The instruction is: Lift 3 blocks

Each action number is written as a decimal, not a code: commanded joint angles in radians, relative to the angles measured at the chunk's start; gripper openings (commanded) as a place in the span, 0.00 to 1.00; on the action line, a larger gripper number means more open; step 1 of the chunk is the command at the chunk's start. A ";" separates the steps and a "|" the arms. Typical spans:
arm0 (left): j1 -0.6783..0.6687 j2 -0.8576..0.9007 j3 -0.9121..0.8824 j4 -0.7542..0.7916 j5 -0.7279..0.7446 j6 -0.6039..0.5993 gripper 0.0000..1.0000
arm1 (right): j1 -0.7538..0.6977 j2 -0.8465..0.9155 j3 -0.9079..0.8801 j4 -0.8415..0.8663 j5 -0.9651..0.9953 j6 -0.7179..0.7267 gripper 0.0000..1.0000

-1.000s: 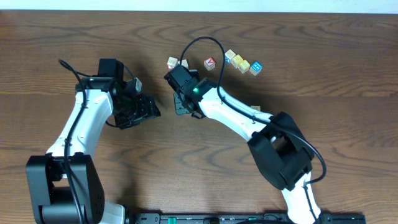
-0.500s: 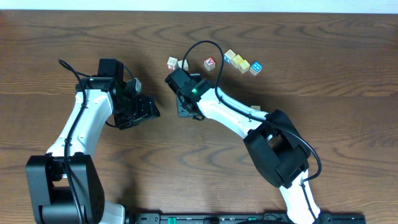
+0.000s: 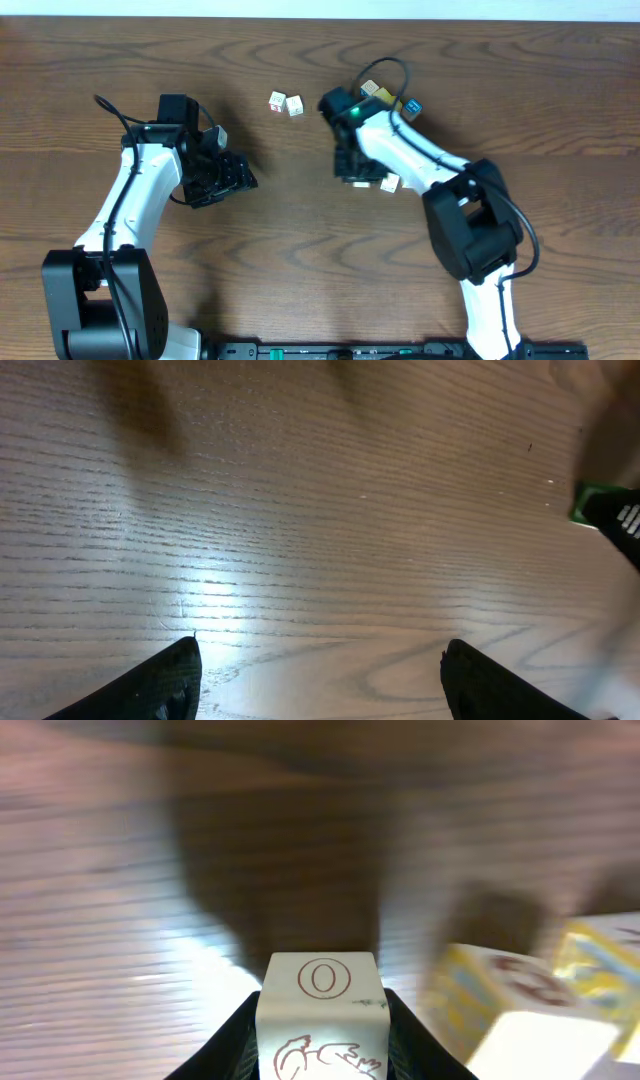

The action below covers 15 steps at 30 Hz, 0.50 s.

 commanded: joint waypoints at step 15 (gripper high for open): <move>-0.003 0.007 0.009 0.002 -0.009 0.005 0.77 | -0.052 0.002 -0.002 -0.032 -0.068 -0.073 0.47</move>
